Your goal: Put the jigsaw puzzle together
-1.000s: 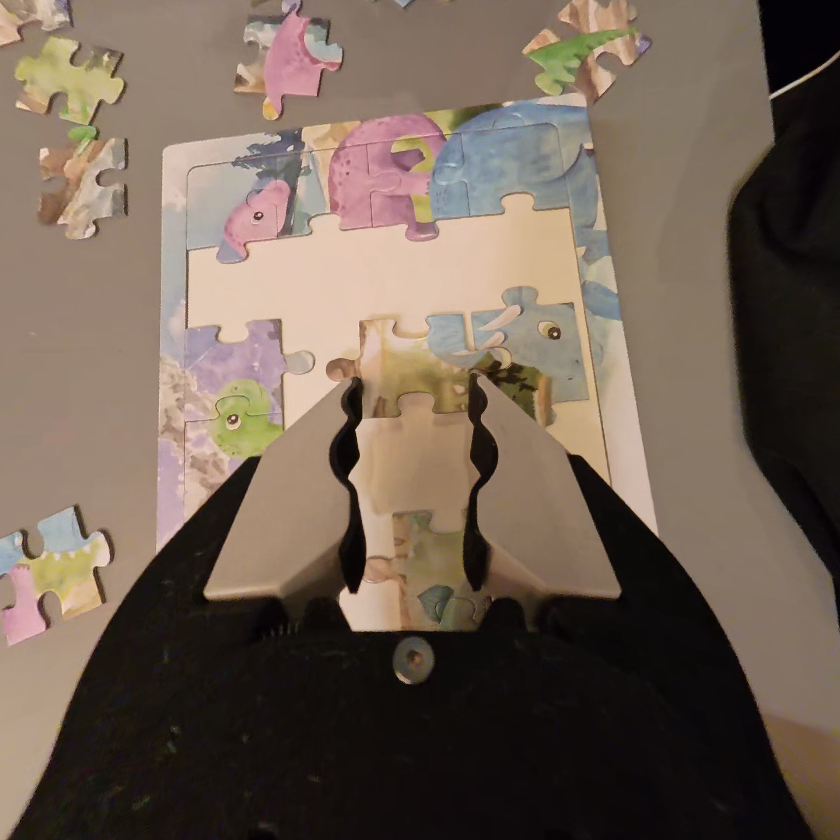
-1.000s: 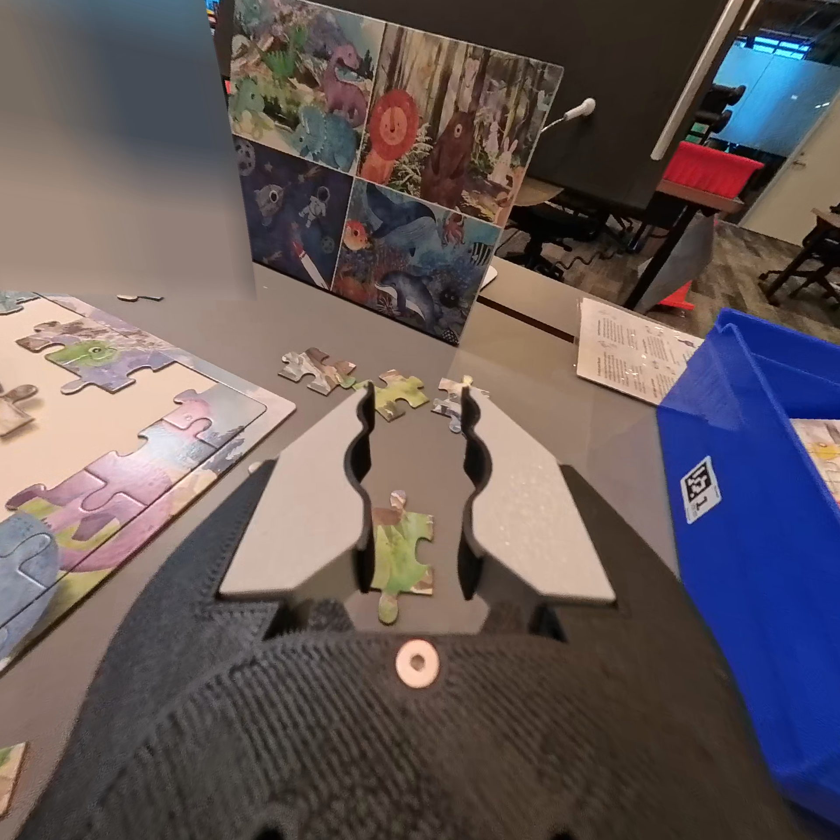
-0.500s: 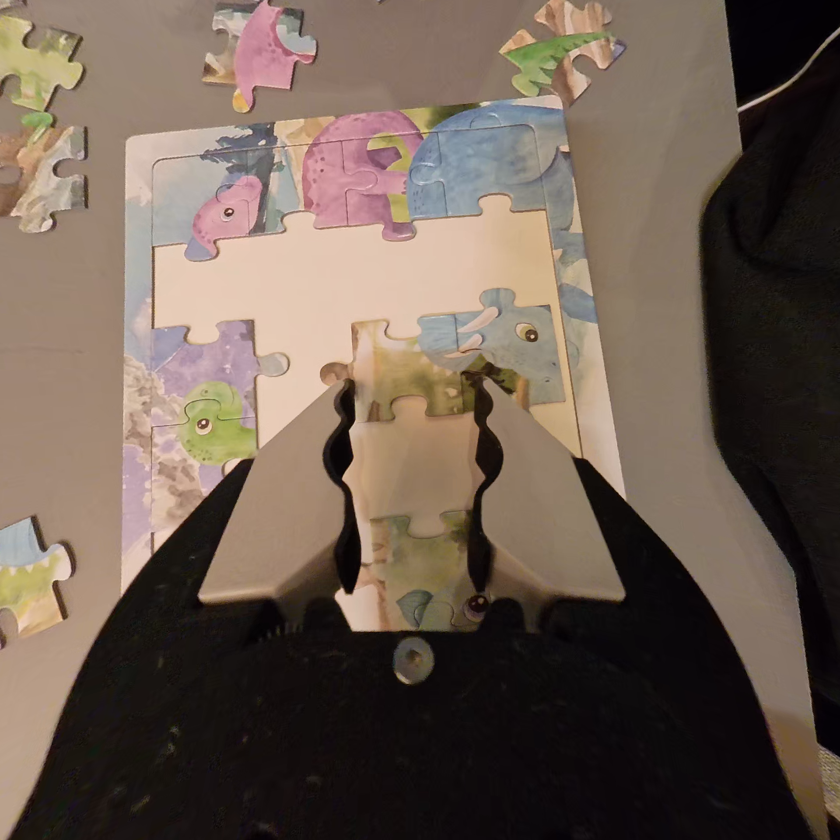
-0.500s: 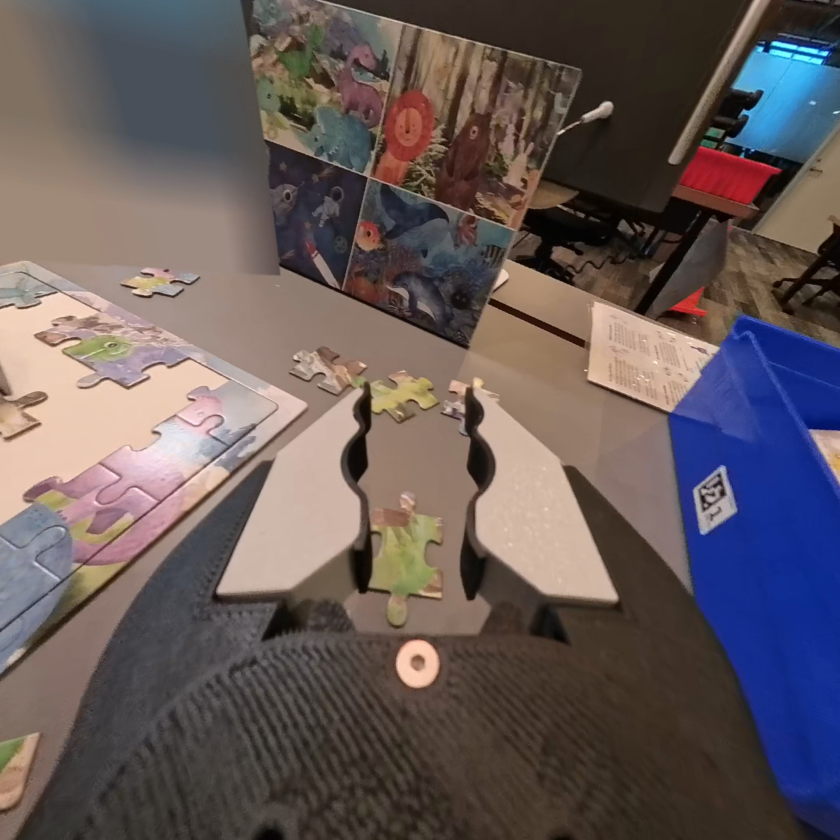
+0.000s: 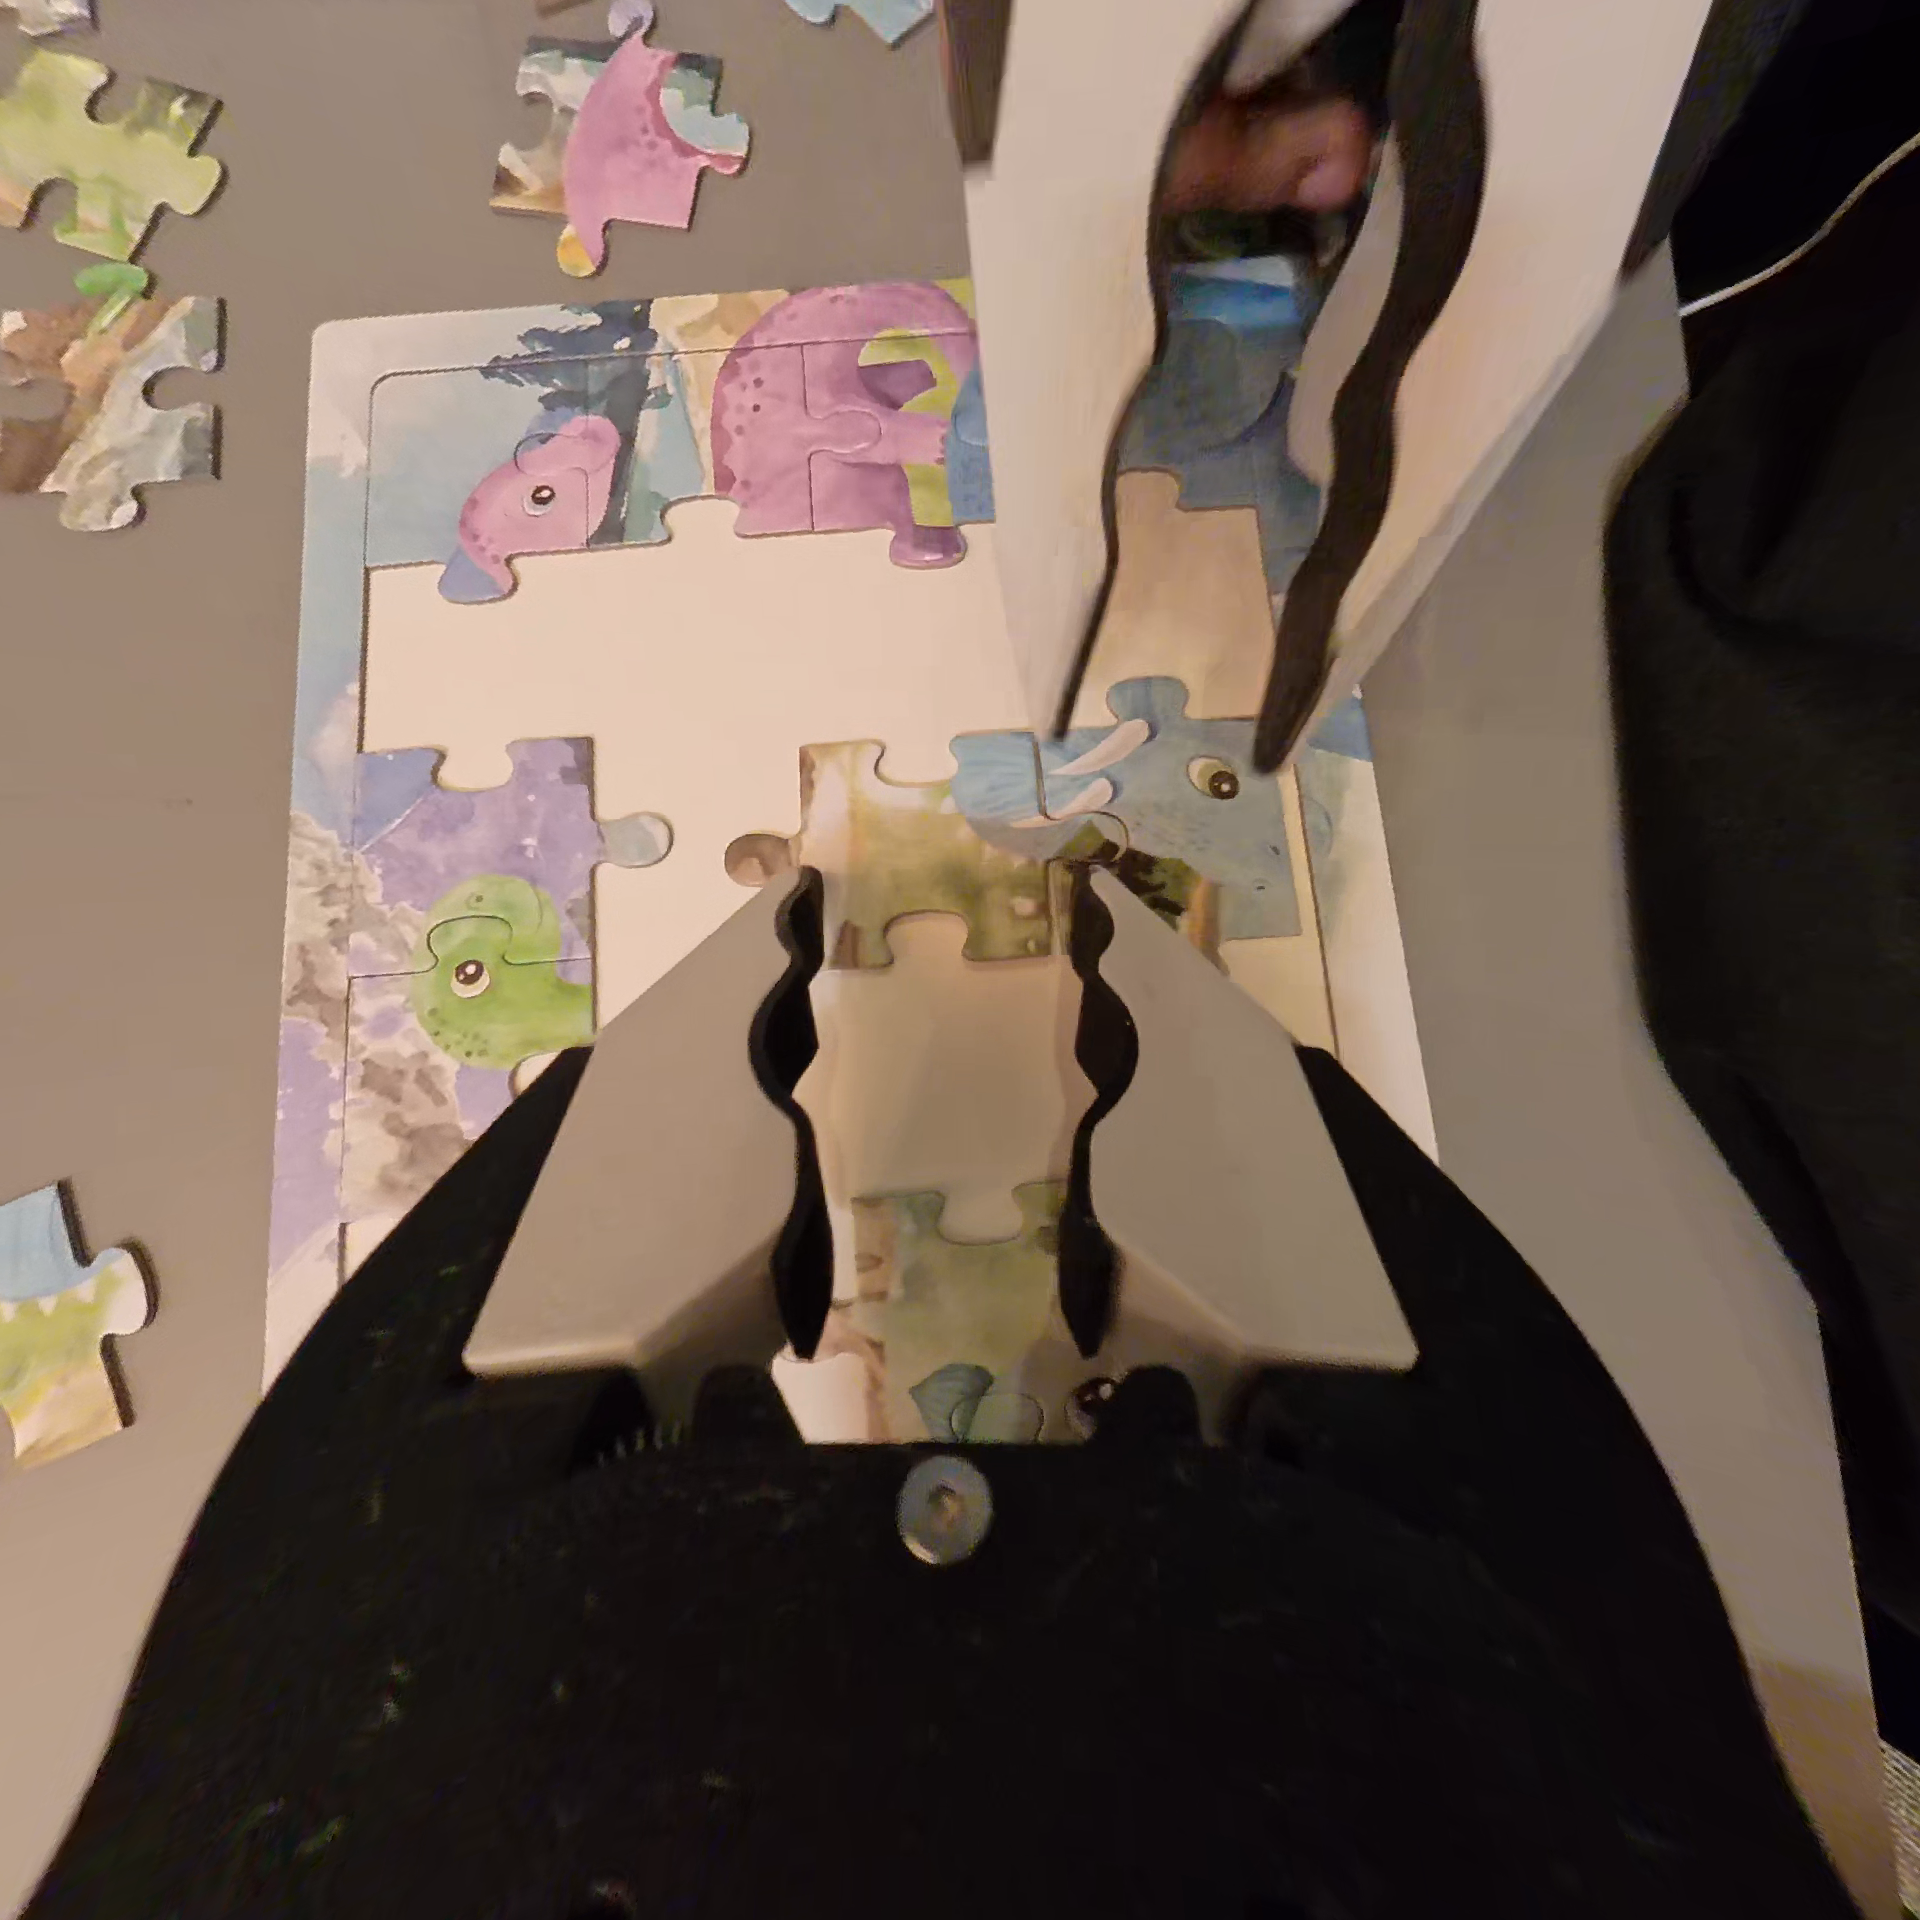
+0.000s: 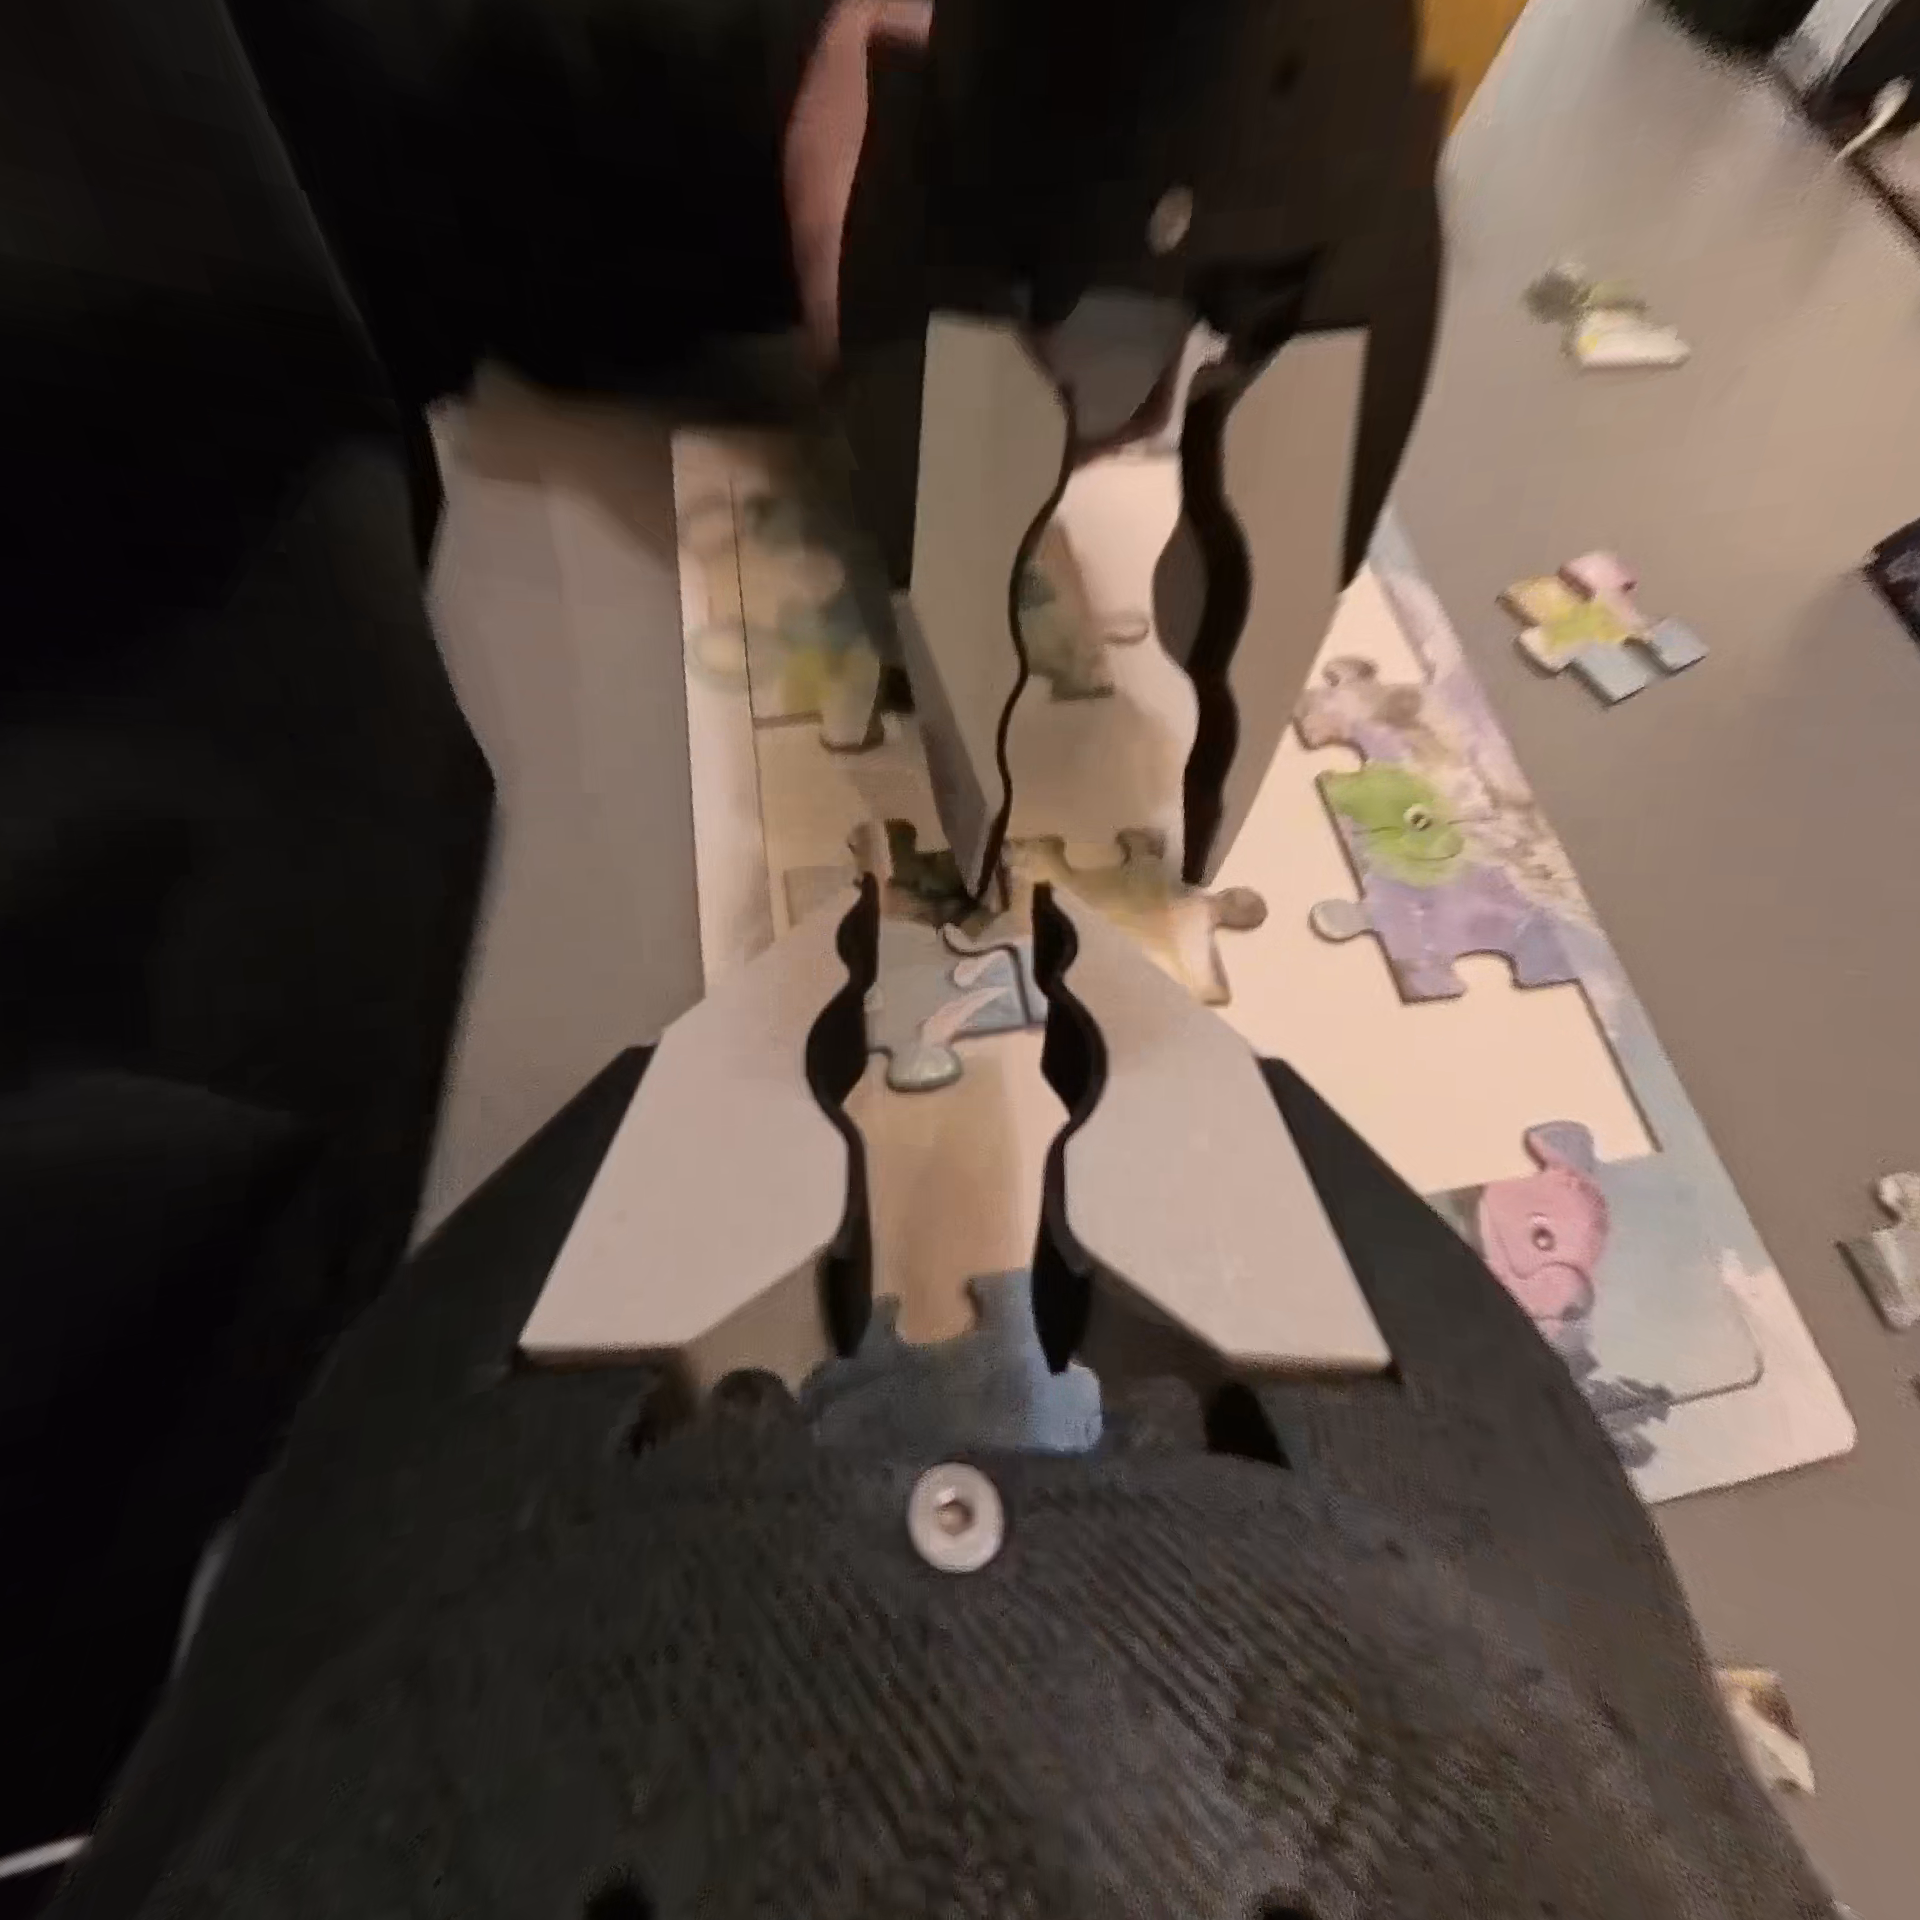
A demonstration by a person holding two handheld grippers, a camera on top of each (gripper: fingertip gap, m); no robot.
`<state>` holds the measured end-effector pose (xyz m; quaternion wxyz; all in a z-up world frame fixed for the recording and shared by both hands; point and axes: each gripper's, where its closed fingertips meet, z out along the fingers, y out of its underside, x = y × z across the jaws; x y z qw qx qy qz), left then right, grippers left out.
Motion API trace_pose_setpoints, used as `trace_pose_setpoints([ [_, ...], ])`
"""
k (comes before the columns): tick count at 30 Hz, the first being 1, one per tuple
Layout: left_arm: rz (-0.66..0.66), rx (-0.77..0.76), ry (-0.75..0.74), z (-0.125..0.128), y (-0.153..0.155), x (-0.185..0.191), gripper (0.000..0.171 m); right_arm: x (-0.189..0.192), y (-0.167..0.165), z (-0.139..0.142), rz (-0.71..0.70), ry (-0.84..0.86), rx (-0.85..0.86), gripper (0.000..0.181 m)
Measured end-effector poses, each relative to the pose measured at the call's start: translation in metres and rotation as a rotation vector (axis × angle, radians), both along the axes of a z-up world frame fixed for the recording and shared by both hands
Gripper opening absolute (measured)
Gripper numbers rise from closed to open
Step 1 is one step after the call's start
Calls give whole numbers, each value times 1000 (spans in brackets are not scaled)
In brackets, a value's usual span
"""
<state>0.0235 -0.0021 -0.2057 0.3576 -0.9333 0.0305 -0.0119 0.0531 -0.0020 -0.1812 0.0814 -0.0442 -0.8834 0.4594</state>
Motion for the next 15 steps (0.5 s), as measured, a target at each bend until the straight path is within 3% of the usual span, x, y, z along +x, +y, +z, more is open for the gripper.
trace_pose_setpoints([
  [4, 5, 18, -8, 2, -1, -2, 46, -1, -1, -22, -10, -35, 104, 24],
  [13, 54, 32, -128, -1, -4, -7, 62, 6, -2, -23, 24, -126, 83, 35],
  [15, 35, 40, -134, 1, -4, -4, 59, 5, -2, -25, 21, -129, 93, 36],
])
